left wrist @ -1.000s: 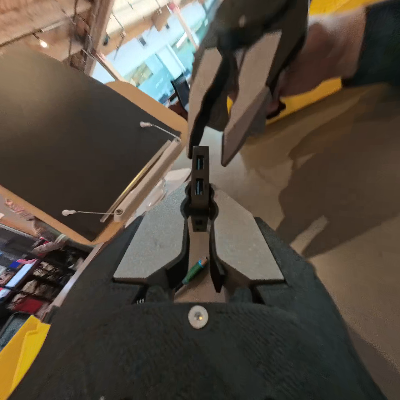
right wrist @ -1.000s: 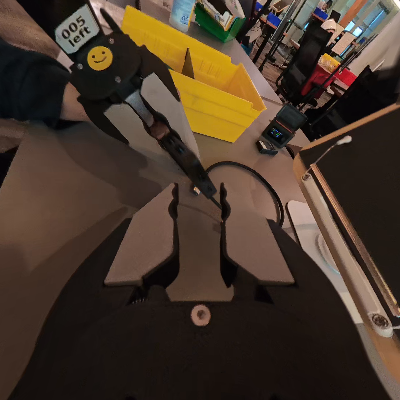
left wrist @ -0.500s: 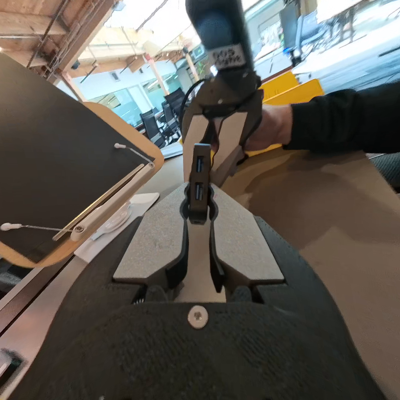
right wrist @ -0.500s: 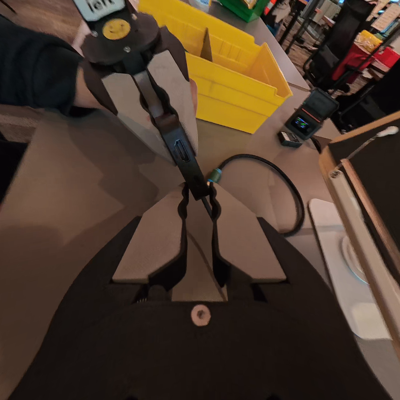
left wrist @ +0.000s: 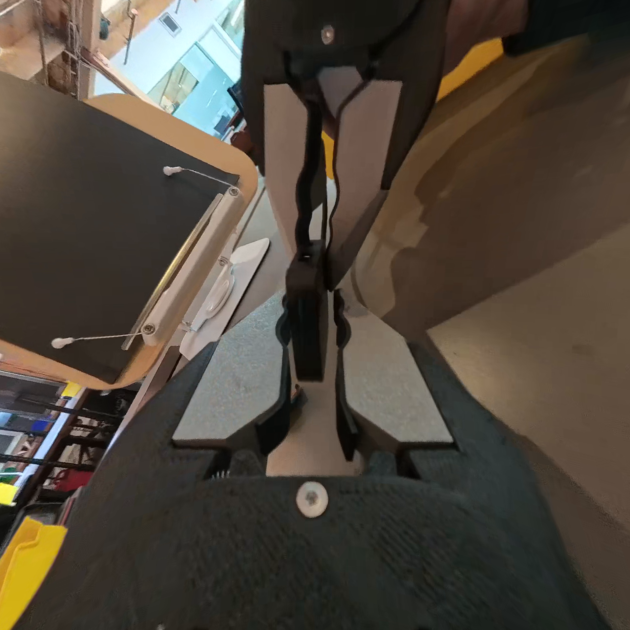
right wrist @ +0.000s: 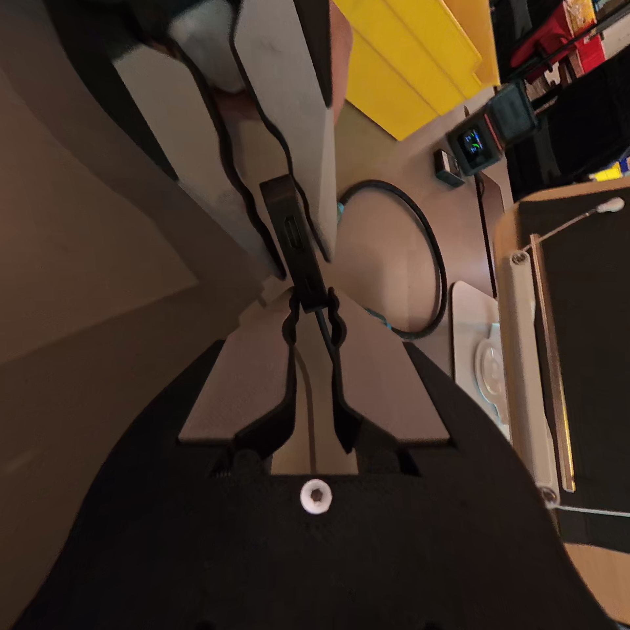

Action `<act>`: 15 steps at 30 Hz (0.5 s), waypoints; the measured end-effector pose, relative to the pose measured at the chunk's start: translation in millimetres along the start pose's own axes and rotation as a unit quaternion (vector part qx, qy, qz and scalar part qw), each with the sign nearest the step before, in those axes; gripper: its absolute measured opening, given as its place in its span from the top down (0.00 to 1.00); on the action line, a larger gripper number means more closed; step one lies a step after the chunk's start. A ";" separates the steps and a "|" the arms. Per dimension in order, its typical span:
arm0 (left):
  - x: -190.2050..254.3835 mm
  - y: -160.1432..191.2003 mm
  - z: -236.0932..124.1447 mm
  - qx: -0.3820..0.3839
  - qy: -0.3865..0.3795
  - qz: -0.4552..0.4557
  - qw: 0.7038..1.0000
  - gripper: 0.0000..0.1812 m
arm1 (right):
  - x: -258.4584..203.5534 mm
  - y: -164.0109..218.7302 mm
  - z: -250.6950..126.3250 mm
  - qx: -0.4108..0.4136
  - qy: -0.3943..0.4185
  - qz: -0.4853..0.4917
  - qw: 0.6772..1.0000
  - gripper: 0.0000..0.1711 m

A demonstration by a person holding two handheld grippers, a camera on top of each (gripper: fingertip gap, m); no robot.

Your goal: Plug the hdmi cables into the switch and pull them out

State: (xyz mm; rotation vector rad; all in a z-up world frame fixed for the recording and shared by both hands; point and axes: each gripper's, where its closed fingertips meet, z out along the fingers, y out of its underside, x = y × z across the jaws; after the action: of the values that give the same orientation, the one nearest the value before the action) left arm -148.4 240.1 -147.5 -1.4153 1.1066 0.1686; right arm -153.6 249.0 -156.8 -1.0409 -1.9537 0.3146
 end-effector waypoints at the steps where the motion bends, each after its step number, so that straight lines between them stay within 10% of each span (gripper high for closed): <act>1: 2.2 1.3 1.1 -0.005 0.001 0.010 1.000 0.89 | -3.4 -3.0 0.9 0.003 -0.005 -0.006 1.000 0.92; 15: -8.8 16.5 -2.6 -0.060 -0.017 0.095 0.993 0.94 | 73.0 34.7 -21.4 0.024 0.103 0.217 0.970 0.90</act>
State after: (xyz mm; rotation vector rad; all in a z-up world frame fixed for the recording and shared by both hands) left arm -165.7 246.2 -152.2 -1.4053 1.2193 0.4008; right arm -137.2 322.9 -121.4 -1.4077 -1.5160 0.4692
